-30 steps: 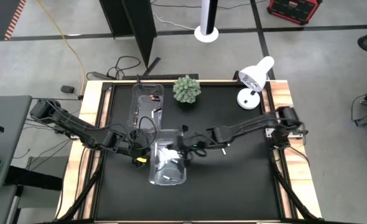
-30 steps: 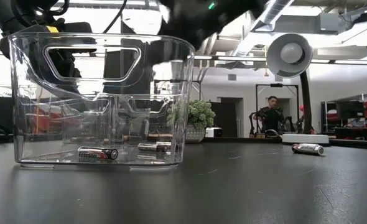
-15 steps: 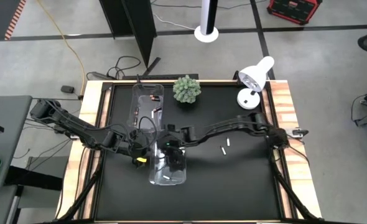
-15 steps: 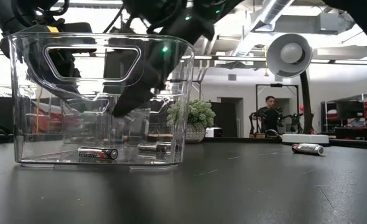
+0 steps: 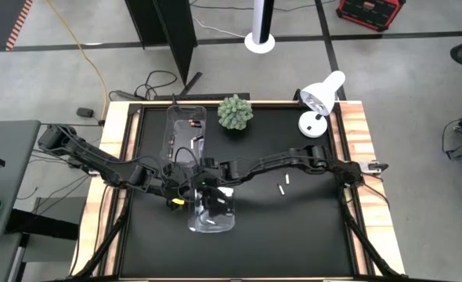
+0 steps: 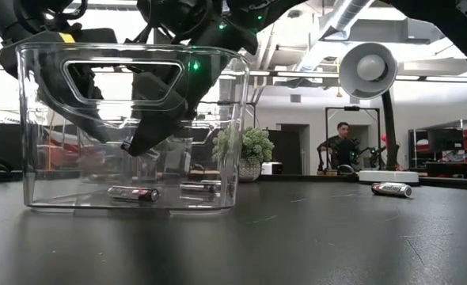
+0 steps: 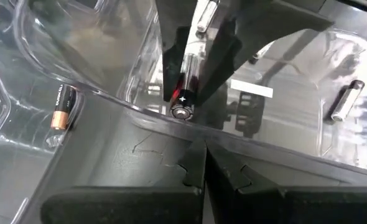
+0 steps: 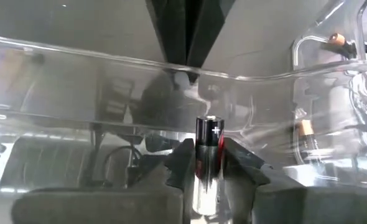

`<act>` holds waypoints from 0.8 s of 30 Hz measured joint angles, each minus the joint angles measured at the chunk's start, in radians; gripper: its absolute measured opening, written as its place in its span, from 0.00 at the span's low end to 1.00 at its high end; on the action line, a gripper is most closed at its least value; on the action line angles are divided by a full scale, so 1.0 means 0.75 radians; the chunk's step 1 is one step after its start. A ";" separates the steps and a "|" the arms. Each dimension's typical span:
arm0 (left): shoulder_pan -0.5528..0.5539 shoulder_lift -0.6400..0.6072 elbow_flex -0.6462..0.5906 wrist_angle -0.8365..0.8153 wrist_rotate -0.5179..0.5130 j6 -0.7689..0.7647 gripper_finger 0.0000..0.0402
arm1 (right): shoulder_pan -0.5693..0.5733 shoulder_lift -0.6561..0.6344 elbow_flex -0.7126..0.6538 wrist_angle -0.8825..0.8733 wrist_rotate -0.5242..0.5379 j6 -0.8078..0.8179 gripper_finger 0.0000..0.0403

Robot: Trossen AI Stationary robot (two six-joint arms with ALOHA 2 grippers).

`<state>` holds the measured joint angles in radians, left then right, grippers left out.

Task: Sort batteries
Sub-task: Put the silver and black battery into the center transparent bin

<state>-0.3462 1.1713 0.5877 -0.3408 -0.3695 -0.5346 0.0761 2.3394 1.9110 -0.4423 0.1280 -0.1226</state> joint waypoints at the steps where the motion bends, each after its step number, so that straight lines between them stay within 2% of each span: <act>1: 0.000 0.000 0.000 0.000 0.000 0.000 0.00 | 0.000 -0.001 0.000 0.000 -0.002 0.000 0.23; 13: -0.001 0.000 0.000 0.000 -0.001 0.001 0.00 | 0.027 -0.001 0.020 -0.021 0.019 -0.022 0.47; 17: -0.001 0.000 0.000 0.001 -0.001 0.001 0.00 | 0.047 -0.003 0.084 -0.087 0.083 -0.098 0.49; 24: -0.001 0.000 0.000 -0.001 -0.001 0.000 0.00 | 0.105 -0.010 0.250 -0.379 0.193 -0.134 0.47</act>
<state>-0.3466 1.1713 0.5877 -0.3419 -0.3701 -0.5346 0.1547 2.3321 2.0983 -0.7269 0.2726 -0.2233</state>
